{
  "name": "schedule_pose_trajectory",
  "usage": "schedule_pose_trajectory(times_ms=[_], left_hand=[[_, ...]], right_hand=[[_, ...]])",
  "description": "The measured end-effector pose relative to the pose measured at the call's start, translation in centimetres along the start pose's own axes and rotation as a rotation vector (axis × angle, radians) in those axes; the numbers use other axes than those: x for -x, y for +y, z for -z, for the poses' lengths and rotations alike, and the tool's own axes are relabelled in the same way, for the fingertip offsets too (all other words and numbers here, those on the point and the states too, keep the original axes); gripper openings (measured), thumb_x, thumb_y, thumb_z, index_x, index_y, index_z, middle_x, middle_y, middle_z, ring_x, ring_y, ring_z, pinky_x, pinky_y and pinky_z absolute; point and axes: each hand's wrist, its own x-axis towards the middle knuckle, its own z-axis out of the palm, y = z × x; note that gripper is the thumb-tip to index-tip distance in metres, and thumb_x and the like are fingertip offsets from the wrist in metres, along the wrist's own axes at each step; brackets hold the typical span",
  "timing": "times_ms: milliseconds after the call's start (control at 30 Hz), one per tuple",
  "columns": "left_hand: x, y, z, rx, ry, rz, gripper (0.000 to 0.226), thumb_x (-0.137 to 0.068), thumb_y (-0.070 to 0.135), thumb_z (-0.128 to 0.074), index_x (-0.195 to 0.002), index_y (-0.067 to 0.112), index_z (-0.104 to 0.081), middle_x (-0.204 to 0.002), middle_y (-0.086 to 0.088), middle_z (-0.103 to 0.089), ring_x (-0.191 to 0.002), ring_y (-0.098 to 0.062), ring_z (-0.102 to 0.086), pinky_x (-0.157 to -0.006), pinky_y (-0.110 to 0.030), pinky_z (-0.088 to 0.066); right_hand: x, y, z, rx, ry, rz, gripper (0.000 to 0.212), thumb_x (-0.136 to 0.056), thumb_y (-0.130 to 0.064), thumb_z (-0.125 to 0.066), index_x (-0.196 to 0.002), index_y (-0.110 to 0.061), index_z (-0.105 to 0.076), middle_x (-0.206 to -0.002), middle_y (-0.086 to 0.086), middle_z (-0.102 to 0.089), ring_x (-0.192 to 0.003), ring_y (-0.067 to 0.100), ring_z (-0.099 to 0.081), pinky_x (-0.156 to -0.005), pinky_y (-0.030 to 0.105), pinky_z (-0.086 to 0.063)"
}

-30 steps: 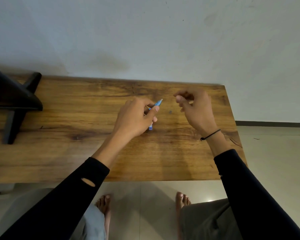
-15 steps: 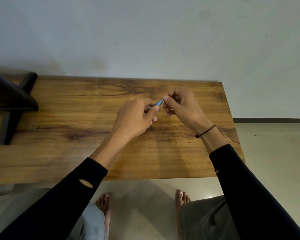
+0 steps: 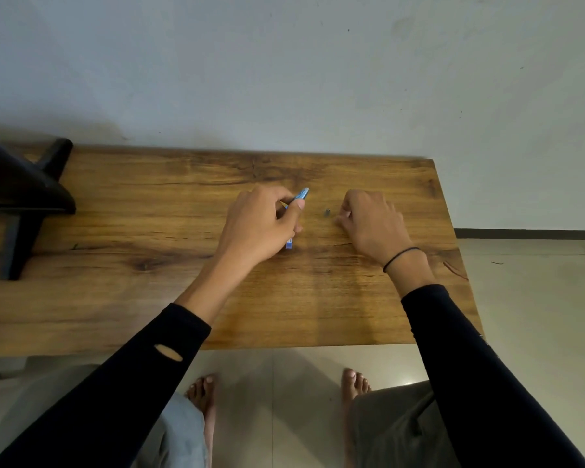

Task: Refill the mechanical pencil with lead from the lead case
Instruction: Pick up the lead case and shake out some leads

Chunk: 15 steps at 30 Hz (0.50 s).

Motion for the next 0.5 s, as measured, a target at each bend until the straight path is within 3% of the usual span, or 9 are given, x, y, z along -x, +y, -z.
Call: schedule_pose_trajectory(times_ms=[133, 300, 400, 500], left_hand=[[0.0, 0.0, 0.0, -0.002, -0.004, -0.008, 0.021, -0.106, 0.034, -0.063, -0.097, 0.024, -0.078, -0.068, 0.012, -0.079, -0.061, -0.004, -0.077, -0.086, -0.036, -0.063], [0.0, -0.3, 0.1, 0.078, -0.016, 0.018, 0.021, -0.106, 0.033, -0.064, -0.102, 0.02, -0.08, -0.072, 0.009, -0.081, -0.067, -0.004, -0.079, -0.086, -0.041, -0.065], [-0.2, -0.2, 0.0, 0.219, -0.031, 0.071, 0.02, -0.106, 0.029, -0.067, -0.105, 0.015, -0.081, -0.077, 0.002, -0.083, -0.073, -0.015, -0.082, -0.082, -0.044, -0.068], [-0.3, 0.1, -0.1, 0.314, -0.027, 0.088, 0.016, -0.105, 0.027, -0.071, -0.103, 0.017, -0.083, -0.081, -0.003, -0.084, -0.077, -0.018, -0.082, -0.072, -0.033, -0.07]], right_hand=[[-0.4, 0.0, -0.2, -0.075, 0.012, -0.059, 0.014, -0.098, -0.023, -0.073, -0.09, -0.019, -0.062, -0.098, 0.008, -0.067, -0.094, 0.036, -0.064, -0.072, 0.037, -0.04], [-0.7, 0.5, 1.3, -0.342, 0.167, -0.146, 0.017, -0.096, -0.016, -0.077, -0.083, -0.016, -0.065, -0.079, -0.007, -0.065, -0.073, 0.01, -0.061, -0.062, 0.026, -0.046], [-0.5, 0.1, 2.7, -0.527, 0.234, -0.161, 0.015, -0.097, -0.019, -0.076, -0.085, -0.014, -0.068, -0.077, 0.0, -0.071, -0.07, 0.015, -0.066, -0.065, 0.031, -0.054], [0.1, -1.5, 2.7, -0.713, 0.158, -0.144, 0.018, -0.101, -0.022, -0.072, -0.091, -0.008, -0.071, -0.074, 0.003, -0.073, -0.063, 0.013, -0.067, -0.063, 0.035, -0.059]])
